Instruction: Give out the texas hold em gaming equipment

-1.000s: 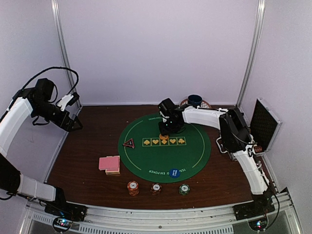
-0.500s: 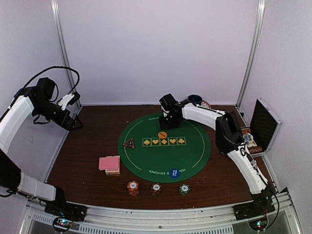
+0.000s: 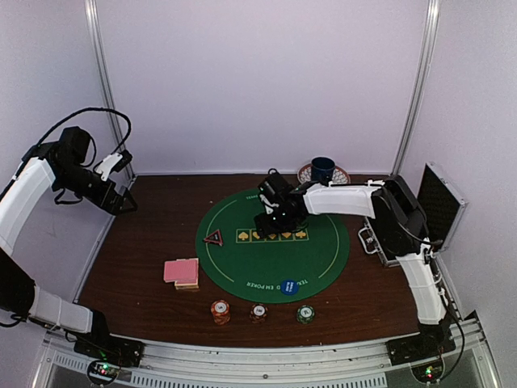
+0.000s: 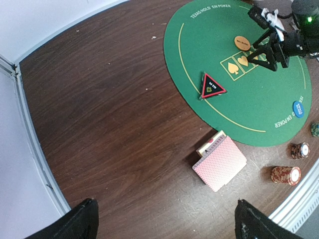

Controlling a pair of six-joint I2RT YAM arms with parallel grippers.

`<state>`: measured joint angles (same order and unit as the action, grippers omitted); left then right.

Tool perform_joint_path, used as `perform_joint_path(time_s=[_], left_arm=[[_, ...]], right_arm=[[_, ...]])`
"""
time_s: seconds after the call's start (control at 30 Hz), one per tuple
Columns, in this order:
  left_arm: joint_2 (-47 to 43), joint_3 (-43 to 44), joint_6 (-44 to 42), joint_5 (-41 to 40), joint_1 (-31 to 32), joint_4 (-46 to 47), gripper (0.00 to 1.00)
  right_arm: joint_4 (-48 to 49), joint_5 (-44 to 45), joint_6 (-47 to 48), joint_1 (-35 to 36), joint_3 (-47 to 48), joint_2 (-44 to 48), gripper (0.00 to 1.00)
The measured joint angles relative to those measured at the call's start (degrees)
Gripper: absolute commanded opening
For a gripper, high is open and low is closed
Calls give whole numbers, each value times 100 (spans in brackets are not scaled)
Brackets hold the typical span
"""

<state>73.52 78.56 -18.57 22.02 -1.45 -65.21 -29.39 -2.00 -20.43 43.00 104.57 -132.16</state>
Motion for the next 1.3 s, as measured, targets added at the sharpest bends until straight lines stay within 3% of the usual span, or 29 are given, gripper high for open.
perform_joint_path(time_s=[0.2, 0.43, 0.9, 1.03, 1.17, 1.3], left_arm=[[0, 0, 0, 0, 0, -2, 98], [0, 0, 0, -4, 0, -4, 98], [0, 0, 0, -11, 0, -7, 98], [0, 0, 0, -11, 0, -7, 98], [0, 0, -2, -13, 0, -9, 98], [0, 0, -4, -22, 0, -11, 97]], right_arm=[[24, 50, -179, 28, -9, -92, 54], [-258, 326, -291, -87, 935, -691, 38], [-1001, 822, -503, -411, 2763, -1696, 38], [-1082, 916, -592, -557, 3073, -1878, 45], [-1045, 890, -522, -612, 3086, -1893, 50], [-660, 730, -321, -557, 2162, -1381, 50]])
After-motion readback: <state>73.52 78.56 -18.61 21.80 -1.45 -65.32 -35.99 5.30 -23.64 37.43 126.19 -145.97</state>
